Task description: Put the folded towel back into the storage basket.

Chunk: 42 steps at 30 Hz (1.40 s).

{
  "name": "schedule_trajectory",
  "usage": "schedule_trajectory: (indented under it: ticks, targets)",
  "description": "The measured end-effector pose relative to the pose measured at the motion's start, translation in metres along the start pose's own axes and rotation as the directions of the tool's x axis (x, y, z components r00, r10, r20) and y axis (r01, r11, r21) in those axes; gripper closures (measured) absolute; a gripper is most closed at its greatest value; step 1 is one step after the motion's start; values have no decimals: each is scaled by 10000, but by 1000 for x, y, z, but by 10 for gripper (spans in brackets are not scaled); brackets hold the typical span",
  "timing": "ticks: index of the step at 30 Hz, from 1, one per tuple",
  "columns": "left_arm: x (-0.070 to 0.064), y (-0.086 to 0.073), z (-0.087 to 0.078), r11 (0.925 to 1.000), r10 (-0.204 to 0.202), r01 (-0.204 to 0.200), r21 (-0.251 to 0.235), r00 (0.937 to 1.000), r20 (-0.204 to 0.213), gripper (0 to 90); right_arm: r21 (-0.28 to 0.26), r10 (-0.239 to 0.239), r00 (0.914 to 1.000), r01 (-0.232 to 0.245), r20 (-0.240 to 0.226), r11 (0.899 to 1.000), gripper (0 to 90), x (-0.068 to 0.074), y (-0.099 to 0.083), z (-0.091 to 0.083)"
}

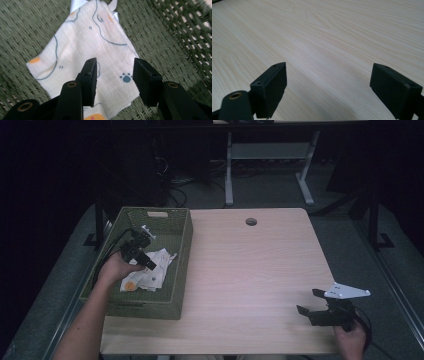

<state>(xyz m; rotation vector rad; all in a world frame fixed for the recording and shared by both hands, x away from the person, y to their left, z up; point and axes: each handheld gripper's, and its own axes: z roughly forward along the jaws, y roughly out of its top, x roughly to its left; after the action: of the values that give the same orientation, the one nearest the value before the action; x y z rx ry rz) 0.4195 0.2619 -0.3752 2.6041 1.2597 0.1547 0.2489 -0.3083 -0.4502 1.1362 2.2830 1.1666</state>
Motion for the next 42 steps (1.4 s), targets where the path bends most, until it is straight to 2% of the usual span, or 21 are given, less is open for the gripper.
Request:
schedule_trajectory:
  ticks: [4, 5, 9, 10, 12, 16, 18, 20, 21, 22, 23, 26, 32, 35, 36, 39, 42]
  targets:
    - [-1, -5, 7, 9999, -156, 156, -39, 9997, 203, 539, 2, -57, 10000, 57, -11, 10000, 135, 0, 0, 0]
    - [-1, -6, 9, 9999, -92, 89, 136, 9997, 210, 538, 8, -62, 10000, 62, -21, 10000, 135, 0, 0, 0]
    - [-2, -8, 15, 9998, -74, 69, 192, 9996, 287, 527, 31, -85, 10000, 86, -25, 10000, 135, 1, 0, 0]
    - [-2, -8, 18, 9999, -98, 92, 110, 9984, 556, 527, 39, -107, 9999, 107, -11, 9999, 135, 1, 0, 0]
    - [-4, -8, 20, 9999, -80, 72, 132, 9983, 573, 527, 38, -113, 9999, 113, -6, 9999, 135, 1, 0, 0]
    - [-7, -5, 31, 9979, 39, -71, 638, 9987, 502, 528, 80, -89, 10000, 89, -44, 9999, 135, 1, 0, 2]
    - [-8, -4, 34, 9969, 55, -101, 775, 9982, 600, 527, 138, -73, 9999, 74, -85, 9999, 136, 2, 1, 3]
    - [-10, -3, 39, 9935, 125, -201, 1125, 9976, 679, 528, 127, -120, 9999, 121, -80, 9998, 135, 3, 0, 2]
    - [-10, -3, 39, 9935, 125, -201, 1125, 9976, 679, 531, 127, -120, 9999, 121, -80, 9998, 135, 3, 0, 2]
    - [-11, -3, 42, 9911, 133, -212, 1311, 9981, 607, 531, 105, -108, 9999, 109, -81, 9999, 136, 3, 0, 2]
    - [-11, -3, 48, 9853, 337, -422, 1652, 9980, 541, 540, 32, -114, 9999, 114, -70, 9999, 136, 2, 0, 1]
    - [-12, -2, 49, 9861, 269, -359, 1621, 9980, 571, 570, 28, -113, 9999, 113, -93, 9999, 135, 2, 0, 0]
    - [-13, -2, 48, 9855, 361, -435, 1638, 9982, 480, 747, -12, -128, 9999, 128, -99, 9999, 135, 2, 1, -1]
    - [-13, -2, 47, 9865, 282, -354, 1602, 9985, 467, 786, -2, -142, 9999, 142, -99, 9999, 135, 2, 1, -1]
    - [-13, -1, 45, 9885, 252, -321, 1479, 9985, 480, 824, -6, -144, 9998, 144, -103, 9999, 135, 2, 1, -1]
    - [-12, -2, 41, 9914, 100, -178, 1296, 9981, 602, 833, 16, -136, 9999, 136, -100, 9999, 135, 3, 1, -1]
    - [-12, -5, 36, 9922, 83, -197, 1232, 9957, 923, 840, -9, -213, 9997, 212, -128, 9998, 136, 3, 1, 0]
